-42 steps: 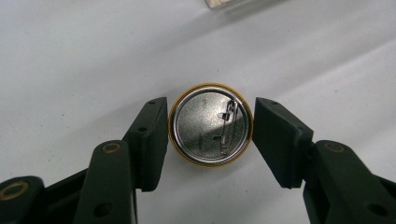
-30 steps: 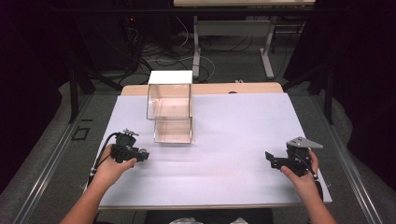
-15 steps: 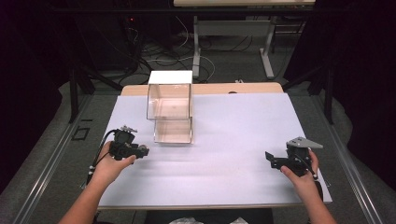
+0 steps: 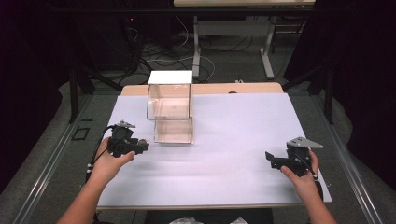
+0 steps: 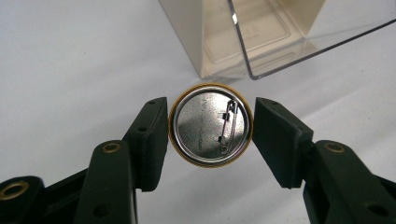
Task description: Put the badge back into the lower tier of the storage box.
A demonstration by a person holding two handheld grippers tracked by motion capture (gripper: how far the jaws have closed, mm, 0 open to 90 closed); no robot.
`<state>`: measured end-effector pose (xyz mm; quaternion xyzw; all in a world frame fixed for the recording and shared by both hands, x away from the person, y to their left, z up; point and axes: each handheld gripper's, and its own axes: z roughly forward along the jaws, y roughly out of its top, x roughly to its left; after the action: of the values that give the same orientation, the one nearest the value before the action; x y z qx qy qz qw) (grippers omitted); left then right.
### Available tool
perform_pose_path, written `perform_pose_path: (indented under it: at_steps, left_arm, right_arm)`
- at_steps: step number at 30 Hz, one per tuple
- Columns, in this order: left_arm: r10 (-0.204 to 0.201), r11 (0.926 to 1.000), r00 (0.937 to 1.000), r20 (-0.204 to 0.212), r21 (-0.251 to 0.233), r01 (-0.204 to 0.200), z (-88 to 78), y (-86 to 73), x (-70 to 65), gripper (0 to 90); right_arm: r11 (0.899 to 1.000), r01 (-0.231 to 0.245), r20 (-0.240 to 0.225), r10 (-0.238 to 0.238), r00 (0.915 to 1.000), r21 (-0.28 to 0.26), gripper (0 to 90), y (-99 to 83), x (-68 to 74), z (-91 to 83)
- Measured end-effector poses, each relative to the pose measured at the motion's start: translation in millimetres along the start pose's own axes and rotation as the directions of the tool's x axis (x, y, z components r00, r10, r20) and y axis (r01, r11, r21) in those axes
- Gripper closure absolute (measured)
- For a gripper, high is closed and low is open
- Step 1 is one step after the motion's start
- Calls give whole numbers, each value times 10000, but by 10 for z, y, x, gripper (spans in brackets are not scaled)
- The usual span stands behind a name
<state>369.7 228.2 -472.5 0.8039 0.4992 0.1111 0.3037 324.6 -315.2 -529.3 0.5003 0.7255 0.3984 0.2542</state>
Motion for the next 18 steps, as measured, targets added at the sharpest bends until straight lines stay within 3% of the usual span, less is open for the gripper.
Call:
perform_pose_path:
  at_steps: [1,2,7,18]
  left_arm:
    - [183,9998,9998,82,99,-184,-21,15,11,465]
    - [34,9999,10000,25,-116,-34,-17,14,-5,465]
    - [287,9993,9996,12,-226,-287,-48,40,-31,465]
    - [426,9969,9989,203,-668,-412,-57,110,-113,465]
  right_arm:
    - [10000,4,4,-4,10000,2,56,0,0,0]
    - [10000,-5,0,5,10000,-2,56,0,0,0]
    - [10000,-3,2,3,10000,7,56,0,0,0]
    - [10000,-2,-1,2,10000,-6,56,2,0,-2]
